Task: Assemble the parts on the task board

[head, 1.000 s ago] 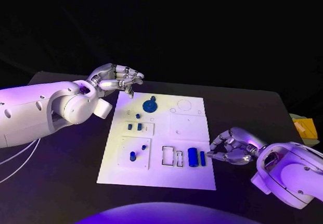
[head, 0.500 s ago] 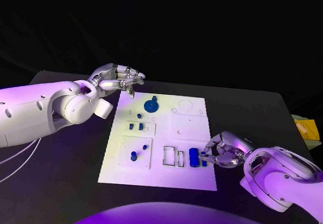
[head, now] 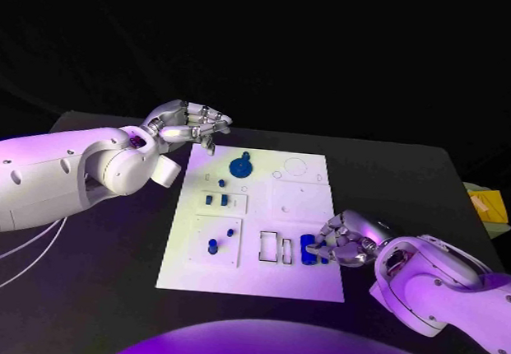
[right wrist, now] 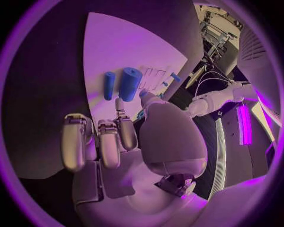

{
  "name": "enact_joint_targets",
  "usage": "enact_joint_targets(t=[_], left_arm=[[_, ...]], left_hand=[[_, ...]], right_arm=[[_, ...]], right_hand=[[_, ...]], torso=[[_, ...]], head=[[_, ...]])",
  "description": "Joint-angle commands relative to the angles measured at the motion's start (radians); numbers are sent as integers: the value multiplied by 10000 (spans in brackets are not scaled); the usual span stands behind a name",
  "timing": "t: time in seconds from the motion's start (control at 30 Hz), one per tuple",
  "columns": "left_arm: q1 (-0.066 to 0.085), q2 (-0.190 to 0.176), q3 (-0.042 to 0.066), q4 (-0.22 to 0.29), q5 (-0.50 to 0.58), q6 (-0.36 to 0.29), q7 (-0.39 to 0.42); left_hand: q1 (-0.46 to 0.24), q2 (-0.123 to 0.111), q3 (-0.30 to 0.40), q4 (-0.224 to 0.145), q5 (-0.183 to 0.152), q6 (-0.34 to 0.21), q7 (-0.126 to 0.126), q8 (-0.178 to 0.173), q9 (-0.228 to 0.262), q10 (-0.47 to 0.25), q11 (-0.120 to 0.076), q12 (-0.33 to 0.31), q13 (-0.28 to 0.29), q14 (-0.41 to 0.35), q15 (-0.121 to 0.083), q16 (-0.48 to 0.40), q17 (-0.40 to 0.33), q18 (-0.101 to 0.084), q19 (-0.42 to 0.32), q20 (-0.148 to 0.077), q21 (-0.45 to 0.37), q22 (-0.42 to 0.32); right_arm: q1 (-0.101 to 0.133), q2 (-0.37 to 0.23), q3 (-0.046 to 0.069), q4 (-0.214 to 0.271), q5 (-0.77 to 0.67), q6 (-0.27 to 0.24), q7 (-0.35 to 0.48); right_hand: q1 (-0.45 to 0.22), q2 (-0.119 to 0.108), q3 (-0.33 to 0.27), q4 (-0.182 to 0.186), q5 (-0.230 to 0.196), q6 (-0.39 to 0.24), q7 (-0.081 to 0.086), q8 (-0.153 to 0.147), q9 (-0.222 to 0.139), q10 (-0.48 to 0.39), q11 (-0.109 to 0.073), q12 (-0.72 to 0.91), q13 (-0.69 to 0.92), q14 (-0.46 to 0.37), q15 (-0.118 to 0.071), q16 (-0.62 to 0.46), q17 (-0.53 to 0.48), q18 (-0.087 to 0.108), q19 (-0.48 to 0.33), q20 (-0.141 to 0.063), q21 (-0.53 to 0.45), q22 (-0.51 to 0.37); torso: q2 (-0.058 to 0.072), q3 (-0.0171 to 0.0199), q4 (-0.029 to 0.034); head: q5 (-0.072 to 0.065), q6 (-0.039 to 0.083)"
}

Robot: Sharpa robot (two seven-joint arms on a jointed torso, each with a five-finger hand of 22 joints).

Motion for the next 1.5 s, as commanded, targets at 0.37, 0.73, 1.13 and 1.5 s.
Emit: enact_joint_targets(t=[0.37,0.73,1.13,1.5], left_arm=[[4,-3,6,47,60,96,92],[5,-32,6,71,60,86,85],[5,-50,6,82,60,94,74],[6,-61,6,87,61,116,42]], left_hand=[[-80,2,32,-21,-37,-69,-29,2,9,-61,-6,52,16,-36,61,64,0,61,54,-2,-41,-14],[-80,2,32,-21,-37,-69,-29,2,9,-61,-6,52,16,-36,61,64,0,61,54,-2,-41,-14],[-80,2,32,-21,-37,-69,-29,2,9,-61,-6,52,16,-36,61,64,0,61,54,-2,-41,-14],[-80,2,32,-21,-37,-69,-29,2,9,-61,-6,52,16,-36,61,64,0,61,54,-2,-41,-14]], right_arm=[[-147,273,-3,-119,-98,637,-286],[-290,543,-4,-408,-309,774,-462],[-360,785,-2,-539,-41,356,-378],[-363,812,-1,-584,191,201,-452]], right_hand=[[-91,10,-163,3,-11,181,-23,2,-2,56,-10,-25,4,1036,66,62,2593,-103,671,14,65,1363],[28,81,-210,-28,-9,272,-55,78,18,41,-37,-50,18,1040,46,67,2608,-107,669,5,87,1386],[668,295,-155,-104,900,294,-71,192,9,170,-63,-20,310,1045,20,74,2628,-120,675,-24,151,1455],[1104,435,172,-214,903,382,-108,272,-1,215,-98,-24,424,1045,-5,74,2628,-122,678,-37,169,1480]], torso=[[-6,-3,5],[6,-6,19],[0,-4,0],[3,-2,-1]], head=[[53,0],[63,0],[49,0],[41,0]])
